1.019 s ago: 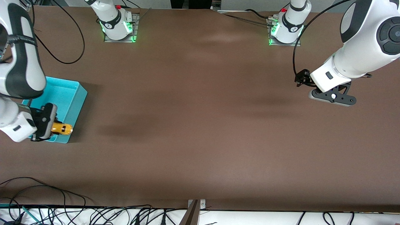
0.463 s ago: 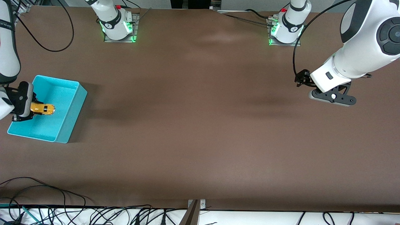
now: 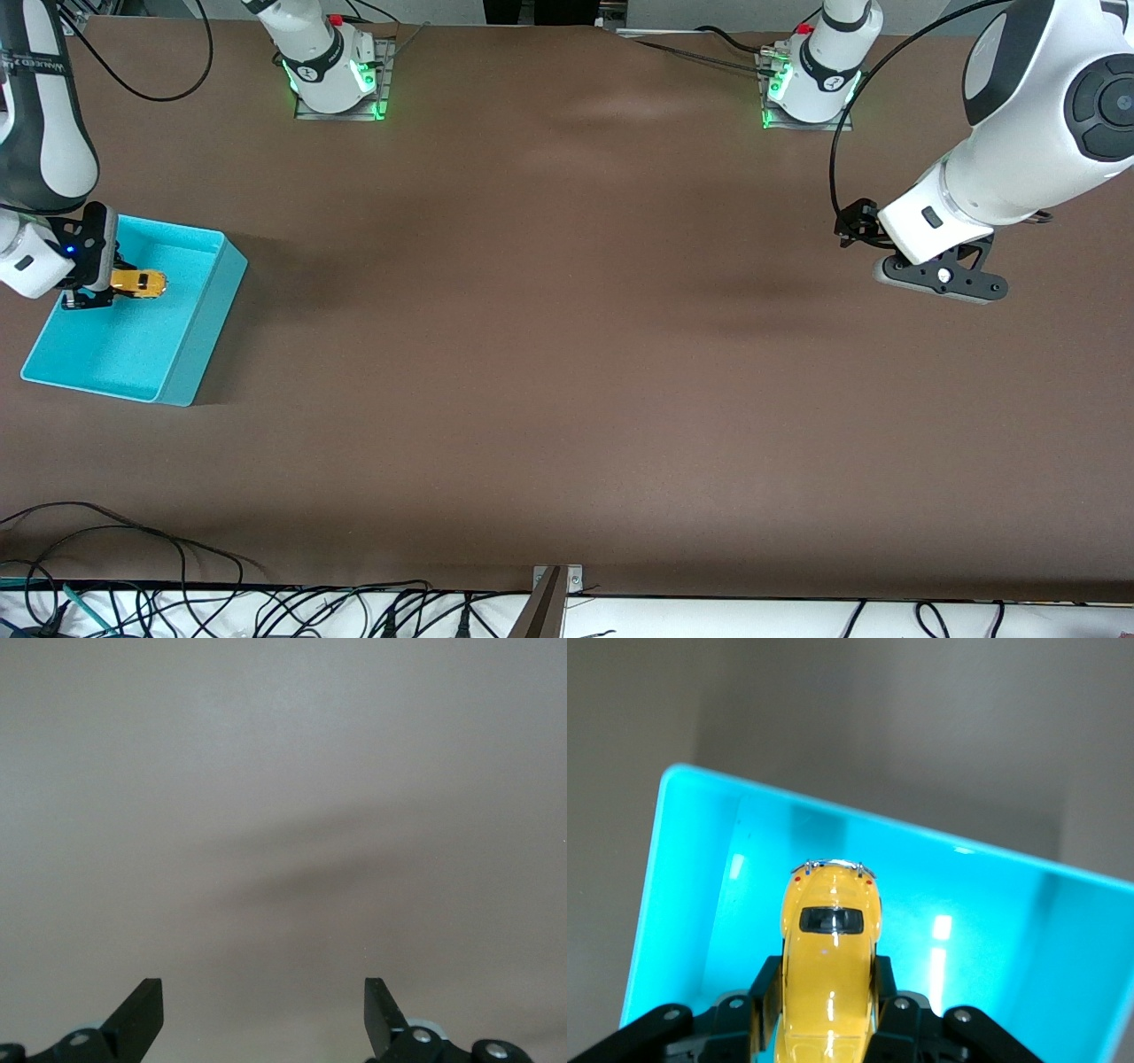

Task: Wind up and store yellow beetle car
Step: 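Carry the car into the turquoise box and lower it with the right gripper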

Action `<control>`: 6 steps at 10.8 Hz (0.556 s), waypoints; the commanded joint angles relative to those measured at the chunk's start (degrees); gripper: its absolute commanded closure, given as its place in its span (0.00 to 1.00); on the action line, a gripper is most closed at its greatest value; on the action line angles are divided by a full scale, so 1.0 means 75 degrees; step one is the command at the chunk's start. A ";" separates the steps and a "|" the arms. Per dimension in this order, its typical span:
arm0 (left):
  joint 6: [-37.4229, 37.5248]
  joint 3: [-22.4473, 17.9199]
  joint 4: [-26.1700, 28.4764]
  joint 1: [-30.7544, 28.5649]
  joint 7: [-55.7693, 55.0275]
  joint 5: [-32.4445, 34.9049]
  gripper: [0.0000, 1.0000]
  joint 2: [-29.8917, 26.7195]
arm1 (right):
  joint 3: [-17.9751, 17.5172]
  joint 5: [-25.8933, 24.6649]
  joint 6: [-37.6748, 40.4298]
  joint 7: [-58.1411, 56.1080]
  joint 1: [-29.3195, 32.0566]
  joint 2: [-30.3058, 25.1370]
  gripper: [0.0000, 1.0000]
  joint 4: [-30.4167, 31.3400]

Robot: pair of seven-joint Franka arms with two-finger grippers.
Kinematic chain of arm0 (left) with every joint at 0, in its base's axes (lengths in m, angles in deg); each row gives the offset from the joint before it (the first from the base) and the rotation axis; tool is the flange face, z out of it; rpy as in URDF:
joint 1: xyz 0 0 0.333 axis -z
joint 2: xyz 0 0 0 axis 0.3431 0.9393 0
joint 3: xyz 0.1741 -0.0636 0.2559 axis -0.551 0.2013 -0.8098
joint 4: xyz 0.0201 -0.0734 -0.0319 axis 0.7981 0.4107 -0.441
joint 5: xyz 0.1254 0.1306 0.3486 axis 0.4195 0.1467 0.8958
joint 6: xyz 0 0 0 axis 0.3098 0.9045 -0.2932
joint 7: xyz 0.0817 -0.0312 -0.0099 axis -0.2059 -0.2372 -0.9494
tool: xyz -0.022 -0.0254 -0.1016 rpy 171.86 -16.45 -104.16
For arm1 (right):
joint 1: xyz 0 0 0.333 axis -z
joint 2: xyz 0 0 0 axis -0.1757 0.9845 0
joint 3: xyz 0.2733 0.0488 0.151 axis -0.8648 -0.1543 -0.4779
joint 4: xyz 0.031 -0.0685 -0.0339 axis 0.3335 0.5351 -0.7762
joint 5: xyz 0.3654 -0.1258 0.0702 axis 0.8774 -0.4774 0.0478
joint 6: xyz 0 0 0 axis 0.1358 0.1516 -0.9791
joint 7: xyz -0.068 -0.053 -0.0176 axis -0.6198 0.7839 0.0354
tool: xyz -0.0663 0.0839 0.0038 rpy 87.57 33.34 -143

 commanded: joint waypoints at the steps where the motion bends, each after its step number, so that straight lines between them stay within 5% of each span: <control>1: 0.0105 0.0010 -0.0087 -0.0015 0.0053 -0.0052 0.00 0.0022 | 0.0366 0.0241 -0.0714 -0.0919 0.0161 -0.0323 0.98 0.0861; 6: 0.0105 0.0010 -0.0099 -0.0003 0.0065 -0.0063 0.00 0.0034 | 0.0402 0.0708 -0.2143 -0.2057 0.0501 0.0741 0.98 0.1014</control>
